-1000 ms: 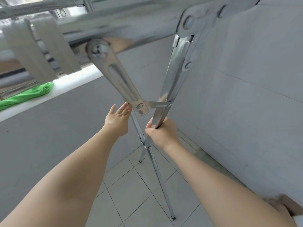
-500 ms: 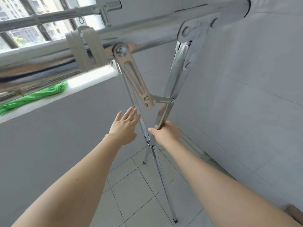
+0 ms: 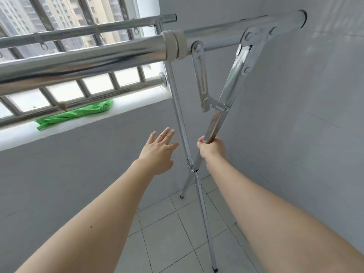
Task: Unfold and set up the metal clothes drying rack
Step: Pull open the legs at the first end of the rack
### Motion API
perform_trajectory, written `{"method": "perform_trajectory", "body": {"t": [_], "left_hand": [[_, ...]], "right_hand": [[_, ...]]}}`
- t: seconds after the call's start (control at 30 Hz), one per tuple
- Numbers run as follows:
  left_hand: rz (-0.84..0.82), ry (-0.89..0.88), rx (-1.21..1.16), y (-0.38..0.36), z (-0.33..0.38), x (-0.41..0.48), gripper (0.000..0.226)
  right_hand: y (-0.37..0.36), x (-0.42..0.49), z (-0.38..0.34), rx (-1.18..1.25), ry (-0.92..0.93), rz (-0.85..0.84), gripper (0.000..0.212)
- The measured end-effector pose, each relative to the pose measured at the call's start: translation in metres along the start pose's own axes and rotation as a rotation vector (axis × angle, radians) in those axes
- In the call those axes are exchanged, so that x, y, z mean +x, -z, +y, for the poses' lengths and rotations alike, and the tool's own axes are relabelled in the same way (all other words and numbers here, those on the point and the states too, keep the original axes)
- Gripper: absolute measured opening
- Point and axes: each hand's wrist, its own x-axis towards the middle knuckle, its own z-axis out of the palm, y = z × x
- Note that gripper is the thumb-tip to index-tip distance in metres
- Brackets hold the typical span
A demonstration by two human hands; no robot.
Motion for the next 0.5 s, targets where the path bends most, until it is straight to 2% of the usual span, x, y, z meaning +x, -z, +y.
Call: {"method": "perform_trajectory", "body": {"t": [0.23,0.5], "left_hand": [[-0.066,0.072,-0.012,-0.005,-0.022,-0.008,0.060],[-0.090,0.136,-0.050,-0.002,-0.027,-0.033,0.060]], "right_hand": [[-0.011,0.014,-0.002,-0.023,0.008,-0.017,0.017],[0.004,-0.001,0.004,-0.084,-0.066,-0.112,0.033]]}}
